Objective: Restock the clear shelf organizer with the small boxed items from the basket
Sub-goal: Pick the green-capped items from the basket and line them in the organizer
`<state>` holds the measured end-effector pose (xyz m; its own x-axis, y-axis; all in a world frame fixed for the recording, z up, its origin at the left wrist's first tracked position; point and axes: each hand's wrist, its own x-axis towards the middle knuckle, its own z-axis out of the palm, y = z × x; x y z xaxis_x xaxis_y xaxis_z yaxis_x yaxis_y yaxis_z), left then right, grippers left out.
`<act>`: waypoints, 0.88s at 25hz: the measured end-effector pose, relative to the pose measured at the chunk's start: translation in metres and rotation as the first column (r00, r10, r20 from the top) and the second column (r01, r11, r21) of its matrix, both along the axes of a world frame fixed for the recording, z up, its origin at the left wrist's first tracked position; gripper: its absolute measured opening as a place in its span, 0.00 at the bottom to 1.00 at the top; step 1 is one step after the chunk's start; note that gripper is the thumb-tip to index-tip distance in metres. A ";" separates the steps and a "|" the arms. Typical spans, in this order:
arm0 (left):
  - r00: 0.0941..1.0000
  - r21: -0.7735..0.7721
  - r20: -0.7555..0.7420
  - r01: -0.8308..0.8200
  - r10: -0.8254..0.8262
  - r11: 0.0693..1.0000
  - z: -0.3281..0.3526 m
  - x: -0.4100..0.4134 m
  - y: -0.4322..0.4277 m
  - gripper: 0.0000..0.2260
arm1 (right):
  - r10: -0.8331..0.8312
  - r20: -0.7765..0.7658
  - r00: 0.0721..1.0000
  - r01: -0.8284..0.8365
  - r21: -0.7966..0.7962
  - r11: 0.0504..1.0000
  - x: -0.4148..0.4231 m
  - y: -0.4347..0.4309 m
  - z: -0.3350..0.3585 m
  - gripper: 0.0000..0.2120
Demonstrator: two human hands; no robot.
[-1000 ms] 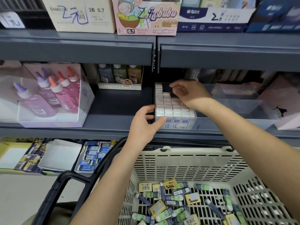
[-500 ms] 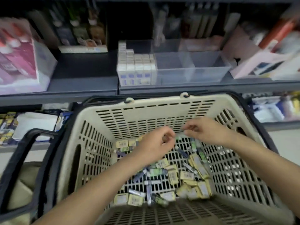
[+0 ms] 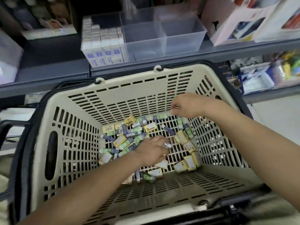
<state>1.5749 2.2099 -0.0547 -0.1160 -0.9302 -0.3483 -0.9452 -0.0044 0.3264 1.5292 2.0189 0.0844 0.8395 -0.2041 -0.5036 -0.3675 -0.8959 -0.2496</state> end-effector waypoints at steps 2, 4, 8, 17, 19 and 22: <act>0.998 0.083 0.069 0.002 -0.008 0.997 0.004 0.015 0.013 0.13 | 0.000 -0.008 1.000 0.000 -0.012 1.000 -0.001 0.000 0.002 0.13; 0.996 0.088 0.084 -0.037 0.029 0.995 0.009 0.011 0.021 0.17 | 0.005 -0.020 1.000 -0.005 -0.021 1.000 0.001 0.001 0.004 0.14; 0.985 -0.103 0.032 0.174 -0.172 0.979 0.008 -0.038 -0.003 0.28 | 0.004 -0.028 1.000 -0.005 -0.028 1.000 0.004 0.003 0.007 0.15; 0.991 -0.071 -0.007 0.131 -0.131 0.989 0.000 -0.013 0.014 0.17 | 0.026 -0.109 0.994 -0.033 -0.062 0.998 0.002 0.008 0.002 0.17; 0.991 -0.087 -0.131 -0.007 -0.004 0.996 0.007 0.005 0.034 0.14 | 0.039 -0.116 0.992 -0.047 -0.066 0.997 0.001 0.009 -0.001 0.17; 0.937 -0.070 -0.299 -0.211 0.181 0.975 0.020 0.024 0.049 0.11 | 0.111 -0.144 0.983 -0.122 -0.066 0.990 0.000 0.017 -0.016 0.16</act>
<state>1.5988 2.2585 -0.0349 -0.0097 -0.9728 -0.2316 -0.7939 -0.1333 0.5933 1.5291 2.0363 0.0684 0.7825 -0.1503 -0.6042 -0.2858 -0.9488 -0.1342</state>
